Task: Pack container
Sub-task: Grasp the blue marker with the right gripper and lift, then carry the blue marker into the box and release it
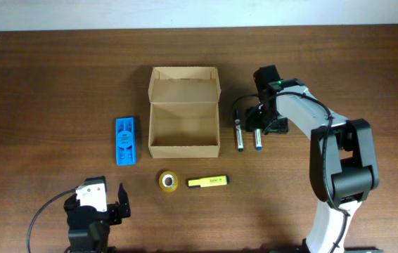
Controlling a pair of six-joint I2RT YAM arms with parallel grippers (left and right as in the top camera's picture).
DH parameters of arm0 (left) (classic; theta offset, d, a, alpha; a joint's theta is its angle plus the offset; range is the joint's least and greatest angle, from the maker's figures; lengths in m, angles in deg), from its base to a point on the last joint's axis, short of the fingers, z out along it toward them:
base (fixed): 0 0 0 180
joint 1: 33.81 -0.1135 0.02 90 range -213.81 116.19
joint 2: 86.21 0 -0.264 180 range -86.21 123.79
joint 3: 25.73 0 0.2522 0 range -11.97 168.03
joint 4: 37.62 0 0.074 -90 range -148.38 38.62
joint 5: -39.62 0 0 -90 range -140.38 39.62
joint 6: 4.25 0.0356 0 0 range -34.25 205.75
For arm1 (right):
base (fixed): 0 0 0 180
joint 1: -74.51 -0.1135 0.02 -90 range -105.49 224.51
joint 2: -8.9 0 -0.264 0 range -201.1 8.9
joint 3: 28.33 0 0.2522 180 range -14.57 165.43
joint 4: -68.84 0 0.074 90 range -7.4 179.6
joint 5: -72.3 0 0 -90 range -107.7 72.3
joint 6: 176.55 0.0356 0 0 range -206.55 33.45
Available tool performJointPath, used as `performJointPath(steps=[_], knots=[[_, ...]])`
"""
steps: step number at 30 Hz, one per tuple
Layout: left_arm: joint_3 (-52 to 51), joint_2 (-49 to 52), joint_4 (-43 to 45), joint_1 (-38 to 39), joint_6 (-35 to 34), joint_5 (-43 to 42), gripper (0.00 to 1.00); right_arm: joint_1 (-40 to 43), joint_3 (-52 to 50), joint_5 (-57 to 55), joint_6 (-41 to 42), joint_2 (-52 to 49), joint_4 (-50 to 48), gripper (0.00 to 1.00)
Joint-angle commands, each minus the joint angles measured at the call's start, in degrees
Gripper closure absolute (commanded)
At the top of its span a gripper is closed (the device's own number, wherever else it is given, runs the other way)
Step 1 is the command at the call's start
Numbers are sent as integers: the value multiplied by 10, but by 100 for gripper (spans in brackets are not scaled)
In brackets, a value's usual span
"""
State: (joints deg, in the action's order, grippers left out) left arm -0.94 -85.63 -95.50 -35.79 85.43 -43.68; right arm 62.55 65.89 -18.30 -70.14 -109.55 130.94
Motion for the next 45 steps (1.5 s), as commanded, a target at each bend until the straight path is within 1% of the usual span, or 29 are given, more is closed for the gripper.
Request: performJointPath(steps=[1,3,5,8,10,18,29,33,37,41,44,45], knots=[[-4,-3,0,2,-8,6,0,0,-18,2,7,-10,-2,47],[-4,-3,0,2,-8,6,0,0,-18,5,6,-10,-4,62],[-4,-3,0,2,-8,6,0,0,-18,7,6,-10,-6,75],[-4,-3,0,2,-8,6,0,0,-18,7,6,-10,-9,83],[-4,-3,0,2,-8,6,0,0,-16,7,6,-9,-9,86],[-4,-3,0,2,-8,6,0,0,20,11,6,7,15,91],[-4,-3,0,2,-8,6,0,-1,128,15,-4,59,95,92],[-4,-3,0,2,-8,6,0,-9,170,66,-63,82,122,92],[-4,-3,0,2,-8,6,0,-38,208,119,-124,95,135,92],[-4,-3,0,2,-8,6,0,-90,230,170,-233,96,133,92],[-4,-3,0,2,-8,6,0,-144,230,169,-313,94,131,91],[-4,-3,0,2,-8,6,0,-159,230,165,-322,94,129,91]])
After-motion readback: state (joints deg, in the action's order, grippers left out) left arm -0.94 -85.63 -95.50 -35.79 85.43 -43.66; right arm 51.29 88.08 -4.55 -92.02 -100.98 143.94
